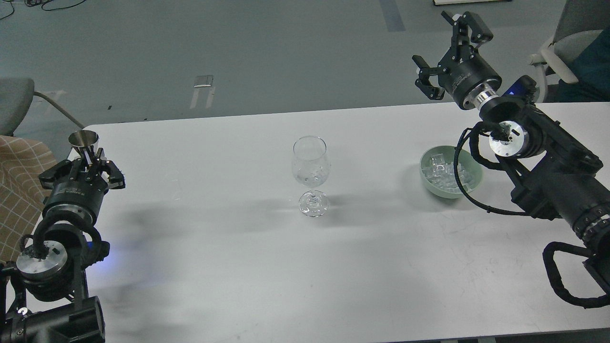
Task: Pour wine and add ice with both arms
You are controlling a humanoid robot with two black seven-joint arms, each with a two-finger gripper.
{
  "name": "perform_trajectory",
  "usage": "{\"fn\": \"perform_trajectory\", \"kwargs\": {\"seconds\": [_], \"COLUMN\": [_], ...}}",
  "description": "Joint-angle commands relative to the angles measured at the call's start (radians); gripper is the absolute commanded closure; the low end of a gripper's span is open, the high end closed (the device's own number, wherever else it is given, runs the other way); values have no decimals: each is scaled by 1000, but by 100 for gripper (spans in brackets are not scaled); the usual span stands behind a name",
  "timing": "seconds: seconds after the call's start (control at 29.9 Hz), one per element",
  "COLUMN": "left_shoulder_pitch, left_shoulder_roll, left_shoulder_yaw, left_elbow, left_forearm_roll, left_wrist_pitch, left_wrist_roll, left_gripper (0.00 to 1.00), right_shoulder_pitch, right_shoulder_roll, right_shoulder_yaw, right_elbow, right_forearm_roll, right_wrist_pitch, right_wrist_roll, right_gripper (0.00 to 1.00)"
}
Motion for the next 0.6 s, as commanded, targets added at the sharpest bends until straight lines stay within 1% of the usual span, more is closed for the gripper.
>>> {"fn": "perform_trajectory", "kwargs": {"seconds": [0.0, 0.03, 0.07, 0.13, 0.17, 0.33, 0.57], "left_shoulder_pitch": [2, 2, 2, 15, 23, 29, 28], "left_shoulder_roll": [0, 0, 0, 0, 0, 0, 0], "left_shoulder_yaw": [3, 5, 5, 11, 13, 11, 11], "left_elbow": [49, 64, 64, 91, 99, 141, 165], "left_forearm_roll": [-6, -12, -12, -14, -14, -15, -15], "left_wrist_pitch": [-60, -86, -86, -122, -125, -126, -123], "left_wrist_roll": [-5, -6, -6, -8, -9, -44, -60], "left_gripper": [94, 94, 94, 94, 94, 94, 93], "right_shoulder_pitch": [0, 0, 0, -1, 0, 0, -1], "right_shoulder_roll": [-7, -8, -8, -8, -8, -4, -5], "right_shoulder_yaw": [0, 0, 0, -2, 0, 0, -2], "right_elbow": [0, 0, 0, 0, -1, -1, -1], "right_forearm_roll": [0, 0, 0, 0, 0, -2, -2], "right_wrist_pitch": [0, 0, 0, 0, 0, -2, -2], "right_wrist_roll": [0, 0, 0, 0, 0, 0, 0], "right_gripper": [0, 0, 0, 0, 0, 0, 0]}}
